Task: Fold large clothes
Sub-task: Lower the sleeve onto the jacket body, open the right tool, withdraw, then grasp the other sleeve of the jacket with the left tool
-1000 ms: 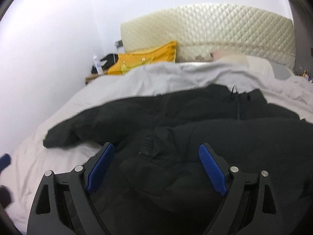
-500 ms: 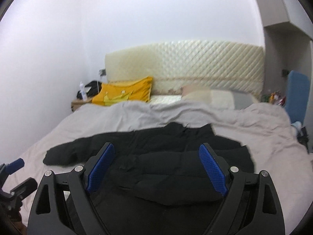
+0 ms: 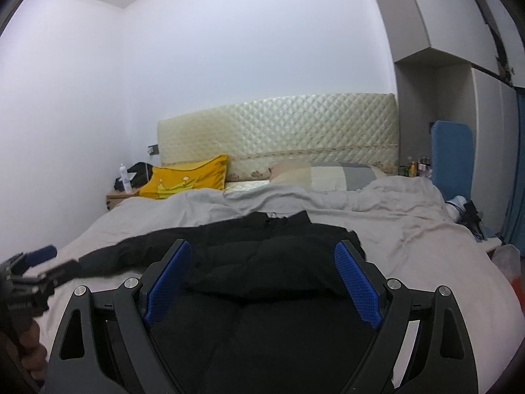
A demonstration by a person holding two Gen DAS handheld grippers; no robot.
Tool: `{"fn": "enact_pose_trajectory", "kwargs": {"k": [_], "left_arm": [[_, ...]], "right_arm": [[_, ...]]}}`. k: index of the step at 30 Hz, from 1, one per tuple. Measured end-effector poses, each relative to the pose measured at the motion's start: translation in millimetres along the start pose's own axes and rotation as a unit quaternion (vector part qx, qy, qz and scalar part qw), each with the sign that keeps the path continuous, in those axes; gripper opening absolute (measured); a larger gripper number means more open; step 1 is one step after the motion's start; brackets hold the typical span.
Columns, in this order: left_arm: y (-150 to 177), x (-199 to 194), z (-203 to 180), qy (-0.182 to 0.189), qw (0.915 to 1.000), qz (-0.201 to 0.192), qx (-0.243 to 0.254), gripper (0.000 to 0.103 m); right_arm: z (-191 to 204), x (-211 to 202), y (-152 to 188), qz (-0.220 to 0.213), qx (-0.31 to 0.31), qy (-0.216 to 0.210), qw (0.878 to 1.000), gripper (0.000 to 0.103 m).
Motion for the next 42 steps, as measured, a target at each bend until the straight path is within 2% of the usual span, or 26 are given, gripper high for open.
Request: {"fn": "enact_pose_trajectory", "kwargs": {"k": [9, 20, 25, 28, 33, 37, 42], "left_arm": [[18.2, 14.0, -8.1, -0.004, 0.9998, 0.015, 0.009, 0.103], [24.4, 16.3, -11.4, -0.006, 0.9993, 0.03, 0.019, 0.103], [28.6, 16.3, -9.6, 0.01, 0.9995, 0.027, 0.011, 0.103], [30.9, 17.3, -8.3, 0.018, 0.9996, 0.022, 0.005, 0.103], [35.3, 21.1, -2.3, 0.026, 0.9994, 0.02, -0.012, 0.103], [40.1, 30.5, 4.2, 0.038, 0.9982, 0.031, -0.034, 0.103], [28.8, 42.3, 8.0, 0.044, 0.9974, 0.041, -0.039, 0.103]], "right_arm": [[-17.4, -16.9, 32.5, 0.003, -0.006, 0.021, 1.0, 0.089], [-33.3, -37.6, 53.2, 0.006, 0.015, 0.02, 1.0, 0.089], [-42.1, -37.6, 65.3, 0.02, 0.025, 0.031, 0.999, 0.091], [-43.7, -40.6, 71.1, 0.019, 0.029, 0.035, 0.999, 0.102], [-42.1, -42.9, 75.9, 0.014, 0.023, 0.038, 0.999, 0.103], [-37.0, -37.5, 79.8, 0.01, 0.003, 0.057, 0.998, 0.103], [-37.8, -32.8, 86.2, 0.015, 0.002, 0.058, 0.998, 0.103]]}}
Point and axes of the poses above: each gripper's, at about its wrist camera, not at the fingertips, and x roughly the way its jaws point, z to its left, y to its underside, the point moved 3 cm from there along x, roughly the way its jaws point, and after that the axes turned 4 degrees about y, right-handed, at the moved point
